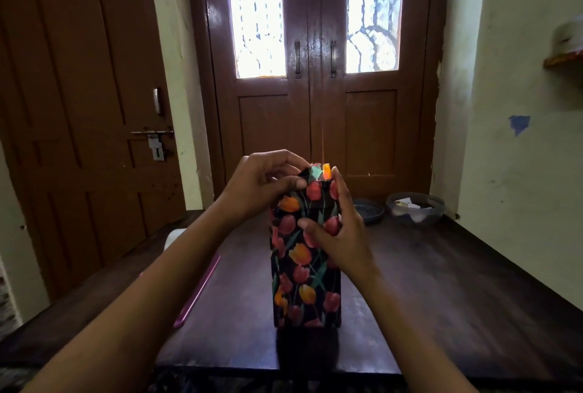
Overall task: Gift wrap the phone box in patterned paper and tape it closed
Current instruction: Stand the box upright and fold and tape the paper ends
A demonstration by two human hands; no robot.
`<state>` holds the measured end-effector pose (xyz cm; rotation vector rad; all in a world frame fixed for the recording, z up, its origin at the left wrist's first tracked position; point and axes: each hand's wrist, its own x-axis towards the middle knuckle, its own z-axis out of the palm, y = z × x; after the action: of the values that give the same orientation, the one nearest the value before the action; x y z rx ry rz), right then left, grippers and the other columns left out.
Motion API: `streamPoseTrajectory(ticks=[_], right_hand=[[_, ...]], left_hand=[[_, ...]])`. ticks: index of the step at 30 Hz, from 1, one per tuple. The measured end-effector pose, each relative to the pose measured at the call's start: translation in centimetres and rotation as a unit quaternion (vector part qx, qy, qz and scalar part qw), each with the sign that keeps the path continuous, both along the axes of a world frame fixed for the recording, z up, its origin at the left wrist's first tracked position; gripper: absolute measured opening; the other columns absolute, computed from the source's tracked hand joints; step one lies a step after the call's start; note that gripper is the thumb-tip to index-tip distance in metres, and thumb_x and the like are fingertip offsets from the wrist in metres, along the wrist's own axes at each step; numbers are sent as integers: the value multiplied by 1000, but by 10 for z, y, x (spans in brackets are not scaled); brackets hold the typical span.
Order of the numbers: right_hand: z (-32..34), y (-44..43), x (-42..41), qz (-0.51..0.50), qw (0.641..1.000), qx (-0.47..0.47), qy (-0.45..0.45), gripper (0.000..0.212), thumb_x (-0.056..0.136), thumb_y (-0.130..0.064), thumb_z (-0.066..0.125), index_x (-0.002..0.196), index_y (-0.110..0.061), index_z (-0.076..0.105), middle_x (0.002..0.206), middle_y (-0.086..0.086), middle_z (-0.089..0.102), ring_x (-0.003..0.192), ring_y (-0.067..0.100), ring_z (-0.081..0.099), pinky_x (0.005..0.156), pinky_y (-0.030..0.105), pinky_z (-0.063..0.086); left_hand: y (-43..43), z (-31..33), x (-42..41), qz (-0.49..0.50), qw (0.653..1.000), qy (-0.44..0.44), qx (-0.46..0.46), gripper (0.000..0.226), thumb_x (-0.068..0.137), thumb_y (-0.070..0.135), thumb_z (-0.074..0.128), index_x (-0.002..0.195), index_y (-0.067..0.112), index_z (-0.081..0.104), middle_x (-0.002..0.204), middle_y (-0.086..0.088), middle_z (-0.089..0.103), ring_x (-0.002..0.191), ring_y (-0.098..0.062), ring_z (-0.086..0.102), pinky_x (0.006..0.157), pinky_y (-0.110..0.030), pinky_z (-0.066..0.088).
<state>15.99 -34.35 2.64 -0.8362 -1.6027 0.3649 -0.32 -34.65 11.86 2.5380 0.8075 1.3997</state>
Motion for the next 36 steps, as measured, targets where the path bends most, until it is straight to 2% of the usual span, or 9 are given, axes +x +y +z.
streamPoseTrajectory(ticks=[6, 11, 15, 18, 20, 23, 28, 31, 36], right_hand=[[-14, 6, -2, -62, 996, 61, -30, 86, 76, -54, 60, 141, -48, 4, 153, -1, 27, 138, 16, 31, 107, 45, 38], [-18, 7, 4, -62, 995, 69, -38, 88, 75, -62, 58, 142, -47, 3, 153, -5, 23, 139, 14, 29, 108, 39, 37], [-18, 6, 7, -50, 994, 80, -51, 86, 76, -61, 57, 141, -53, 0, 154, -9, 18, 141, 11, 25, 109, 28, 31], [-16, 8, 5, -47, 993, 83, -66, 85, 79, -53, 59, 141, -50, 0, 155, -10, 17, 141, 6, 20, 108, 13, 24], [-17, 10, 6, -53, 992, 89, -68, 86, 79, -53, 59, 143, -47, 2, 155, -10, 17, 141, 3, 20, 107, 8, 22], [-18, 10, 9, -52, 992, 93, -73, 86, 79, -53, 60, 144, -44, 5, 154, -12, 16, 140, -1, 18, 107, 5, 20], [-15, 9, 7, -35, 991, 95, -85, 86, 80, -47, 63, 144, -42, 7, 154, -8, 20, 140, 6, 22, 108, 9, 23], [-17, 11, 9, -41, 991, 98, -81, 87, 79, -46, 64, 146, -37, 9, 153, -6, 22, 139, 3, 22, 107, 6, 23], [-14, 10, 17, -24, 990, 88, -112, 89, 79, -53, 61, 147, -34, 8, 152, -4, 27, 138, 15, 32, 108, 30, 36]], left_hand=[[1, -11, -5, -42, 997, 0, -67, 17, 84, 9, 65, 100, 9, 68, 95, -1, 71, 88, -10, 69, 75, -25, 56], [-6, -3, -2, -66, 996, 6, -68, 14, 87, 12, 61, 98, 8, 68, 94, -2, 70, 84, -10, 68, 72, -19, 55], [5, 13, 1, -48, 991, -95, -84, 17, 94, 12, 51, 104, 17, 64, 100, 1, 68, 85, -10, 67, 72, -19, 55], [22, 21, 6, -6, 995, 97, -22, 36, 88, -1, 57, 106, 30, 62, 111, 15, 60, 100, 2, 59, 78, -10, 50], [30, 20, 12, -7, 981, 194, -21, 44, 84, -1, 61, 111, 33, 61, 123, 9, 55, 112, -3, 54, 86, -18, 51], [35, 23, 20, 6, 981, 193, 0, 32, 84, 4, 64, 108, 25, 67, 121, 0, 59, 108, -10, 56, 91, -31, 51], [41, 36, 19, 56, 963, 247, 89, 20, 85, 21, 60, 84, 41, 59, 100, 12, 55, 96, -11, 52, 80, -46, 50], [38, 40, 23, 46, 966, 239, 89, 30, 87, 13, 60, 86, 42, 60, 93, 13, 53, 85, -9, 56, 73, -46, 52], [34, 24, 10, 36, 978, 199, 54, 29, 90, 7, 57, 105, 30, 66, 98, 10, 60, 85, -6, 61, 73, -24, 53]])
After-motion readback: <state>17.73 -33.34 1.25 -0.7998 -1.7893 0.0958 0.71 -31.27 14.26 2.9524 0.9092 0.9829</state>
